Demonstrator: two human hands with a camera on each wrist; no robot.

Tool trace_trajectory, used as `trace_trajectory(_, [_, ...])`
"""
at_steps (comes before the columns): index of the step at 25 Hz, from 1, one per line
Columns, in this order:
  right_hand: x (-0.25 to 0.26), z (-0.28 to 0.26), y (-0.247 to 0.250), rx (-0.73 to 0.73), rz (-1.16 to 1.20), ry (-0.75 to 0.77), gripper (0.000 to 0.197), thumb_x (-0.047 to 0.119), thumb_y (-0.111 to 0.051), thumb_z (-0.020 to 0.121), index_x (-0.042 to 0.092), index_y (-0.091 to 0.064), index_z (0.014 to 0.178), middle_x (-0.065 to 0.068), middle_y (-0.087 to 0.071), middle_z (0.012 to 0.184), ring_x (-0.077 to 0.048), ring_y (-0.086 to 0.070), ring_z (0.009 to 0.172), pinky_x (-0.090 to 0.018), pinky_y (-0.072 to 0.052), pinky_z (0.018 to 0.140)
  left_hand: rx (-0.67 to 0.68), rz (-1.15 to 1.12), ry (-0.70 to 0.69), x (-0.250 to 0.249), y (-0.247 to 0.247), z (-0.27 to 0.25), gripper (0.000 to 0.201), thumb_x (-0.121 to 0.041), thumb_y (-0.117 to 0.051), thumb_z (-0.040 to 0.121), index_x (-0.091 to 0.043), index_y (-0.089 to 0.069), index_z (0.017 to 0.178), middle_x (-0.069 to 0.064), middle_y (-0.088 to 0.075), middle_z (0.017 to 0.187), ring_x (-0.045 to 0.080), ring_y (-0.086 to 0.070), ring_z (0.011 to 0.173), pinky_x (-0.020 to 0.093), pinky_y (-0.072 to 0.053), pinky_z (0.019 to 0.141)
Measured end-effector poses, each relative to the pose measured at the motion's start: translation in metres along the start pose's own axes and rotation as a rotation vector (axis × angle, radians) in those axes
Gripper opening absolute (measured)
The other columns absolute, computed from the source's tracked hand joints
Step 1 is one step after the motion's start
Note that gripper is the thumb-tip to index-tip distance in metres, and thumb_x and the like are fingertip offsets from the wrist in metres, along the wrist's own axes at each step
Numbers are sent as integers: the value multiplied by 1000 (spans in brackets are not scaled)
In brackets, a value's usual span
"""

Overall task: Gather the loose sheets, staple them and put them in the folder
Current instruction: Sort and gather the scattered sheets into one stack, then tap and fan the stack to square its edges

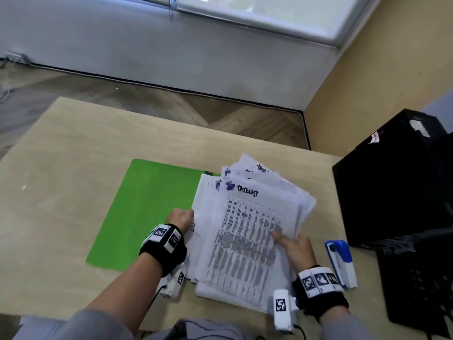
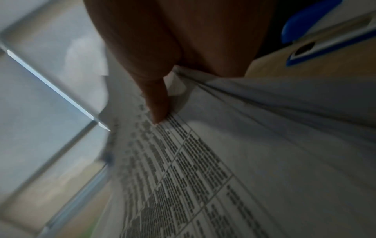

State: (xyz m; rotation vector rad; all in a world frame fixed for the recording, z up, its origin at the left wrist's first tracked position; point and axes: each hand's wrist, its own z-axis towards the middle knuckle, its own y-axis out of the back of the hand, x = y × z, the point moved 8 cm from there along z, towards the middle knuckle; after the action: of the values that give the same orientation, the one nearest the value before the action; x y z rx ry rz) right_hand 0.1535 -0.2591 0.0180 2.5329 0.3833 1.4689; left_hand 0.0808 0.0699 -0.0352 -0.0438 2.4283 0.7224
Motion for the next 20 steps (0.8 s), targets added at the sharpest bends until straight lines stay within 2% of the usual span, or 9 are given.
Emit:
trace_trajectory(4, [31, -36, 60, -106, 246, 130, 13, 2, -66, 88, 10, -69, 98, 1, -78, 85, -15, -74, 75, -29, -59, 65, -24, -131, 4, 9, -3, 5, 33, -16, -50, 94, -7, -49, 62, 9, -50, 65, 25, -48, 66, 32, -38, 62])
trace_trajectory(7, [33, -46, 119, -306, 225, 129, 25, 12, -69, 89, -6, -65, 107, -22, -71, 105, -35, -68, 81, -45, -57, 74, -7, -181, 14, 11, -9, 3, 37, -17, -49, 98, -11, -46, 61, 4, -47, 63, 19, -44, 59, 27, -39, 57])
trace_trajectory(9, [25, -36, 137, -305, 154, 80, 54, 39, -78, 80, -9, -64, 102, -44, -58, 114, -51, -62, 78, -66, -52, 82, -15, -190, -16, 4, -7, -3, 32, -18, -50, 98, -9, -54, 68, 6, -53, 69, 22, -52, 65, 30, -46, 61])
trace_trajectory(10, [23, -31, 139, -279, 134, 50, 62, 53, -81, 69, -1, -66, 94, -43, -59, 112, -46, -62, 74, -66, -53, 83, 1, -188, -29, 4, -9, -1, 27, -20, -51, 98, -6, -61, 77, 9, -59, 76, 25, -57, 73, 34, -52, 69])
trace_trajectory(11, [20, -23, 133, -216, 204, 61, 58, 56, -83, 63, 8, -68, 91, -34, -67, 109, -40, -67, 77, -60, -56, 83, 9, -174, -34, 3, -10, 0, 25, -21, -52, 98, -1, -66, 90, 13, -65, 86, 27, -60, 81, 38, -53, 78])
trace_trajectory(13, [20, -8, 101, -44, 437, 67, 35, 28, -75, 79, 10, -69, 108, -14, -73, 112, -29, -73, 92, -49, -58, 85, 3, -156, -66, 3, -12, 4, 33, -25, -57, 96, 3, -68, 106, 18, -70, 101, 29, -63, 89, 38, -52, 87])
trace_trajectory(15, [12, 14, 47, 92, 425, -36, 35, 7, -66, 86, 2, -64, 120, -18, -72, 114, -35, -70, 101, -55, -55, 90, 14, -229, -71, -1, -11, 6, 51, -44, -59, 90, 5, -70, 98, 20, -71, 96, 32, -66, 88, 37, -52, 87])
trace_trajectory(17, [-5, 37, 2, 144, 230, -117, 55, 11, -78, 71, -4, -63, 121, -25, -70, 114, -42, -68, 102, -60, -51, 95, 52, -208, -44, -7, -12, 5, 71, -63, -42, 91, 3, -68, 90, 17, -66, 86, 32, -62, 89, 33, -46, 84])
trace_trajectory(20, [-13, 62, -40, 123, 90, -103, 56, 10, -80, 74, 2, -58, 125, -14, -69, 118, -29, -68, 101, -40, -53, 90, 147, -292, -26, -17, -20, -4, 64, -61, -52, 88, -3, -60, 114, 8, -59, 97, 29, -60, 91, 40, -48, 82])
